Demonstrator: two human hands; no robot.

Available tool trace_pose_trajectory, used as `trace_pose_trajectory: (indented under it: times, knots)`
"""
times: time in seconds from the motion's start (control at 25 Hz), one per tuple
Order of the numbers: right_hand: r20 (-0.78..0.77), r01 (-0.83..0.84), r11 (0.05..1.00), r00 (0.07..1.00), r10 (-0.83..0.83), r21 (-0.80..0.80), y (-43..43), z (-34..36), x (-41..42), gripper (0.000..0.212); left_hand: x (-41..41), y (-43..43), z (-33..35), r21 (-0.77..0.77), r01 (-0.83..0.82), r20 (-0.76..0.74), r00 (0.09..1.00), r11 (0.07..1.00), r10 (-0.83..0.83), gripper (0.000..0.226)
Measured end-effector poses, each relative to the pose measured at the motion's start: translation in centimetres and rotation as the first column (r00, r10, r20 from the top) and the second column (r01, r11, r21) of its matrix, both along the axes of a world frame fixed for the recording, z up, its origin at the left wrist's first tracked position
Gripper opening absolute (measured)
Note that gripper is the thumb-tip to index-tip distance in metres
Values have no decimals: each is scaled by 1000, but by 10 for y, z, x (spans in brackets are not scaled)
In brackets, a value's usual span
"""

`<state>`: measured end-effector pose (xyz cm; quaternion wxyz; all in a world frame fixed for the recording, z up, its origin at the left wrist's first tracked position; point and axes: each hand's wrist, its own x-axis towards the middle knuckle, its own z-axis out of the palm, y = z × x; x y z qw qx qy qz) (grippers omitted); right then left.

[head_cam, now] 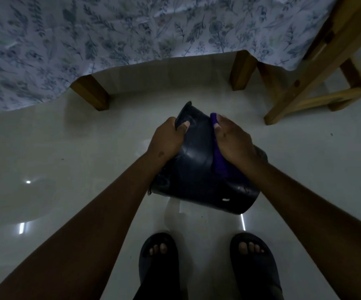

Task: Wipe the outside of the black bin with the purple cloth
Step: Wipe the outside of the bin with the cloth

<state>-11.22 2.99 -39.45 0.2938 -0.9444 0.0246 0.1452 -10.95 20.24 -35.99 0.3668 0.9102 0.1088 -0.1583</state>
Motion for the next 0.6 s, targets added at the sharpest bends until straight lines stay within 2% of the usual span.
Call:
trace_pose_trajectory:
  times: [0.12,0.2,0.28,0.36,0.4,0.48,0.52,0.6]
  knots:
    - [192,-94,988,974,116,-119,10,-1,-50,53,4,-4,1,-5,-30,-9,999,1000,30,35]
    - [240,-124,989,961,139,-77,2,-6,-43,52,-1,-2,9,-113,-60,-23,998,992,58,32]
    - [189,-97,995,977,95,2,-10,-10,-16,51,-24,7,12,-159,4,1,1000,987,-4,27]
    - [76,-71,995,995,66,67,-20,-16,12,51,-48,16,9,-49,75,57,996,996,-73,26]
    - [35,-58,994,998,55,96,-21,-17,19,51,-53,18,6,-5,59,82,995,998,-58,28]
    - [51,-32,992,998,26,120,-21,-15,9,51,-41,17,1,22,25,116,993,999,-28,32]
    - [103,-36,995,994,26,97,-21,-13,-5,51,-30,15,1,34,35,125,991,999,-39,33]
    - [234,-98,990,965,121,-106,-15,-9,-47,54,-10,9,4,65,68,137,988,996,-76,31]
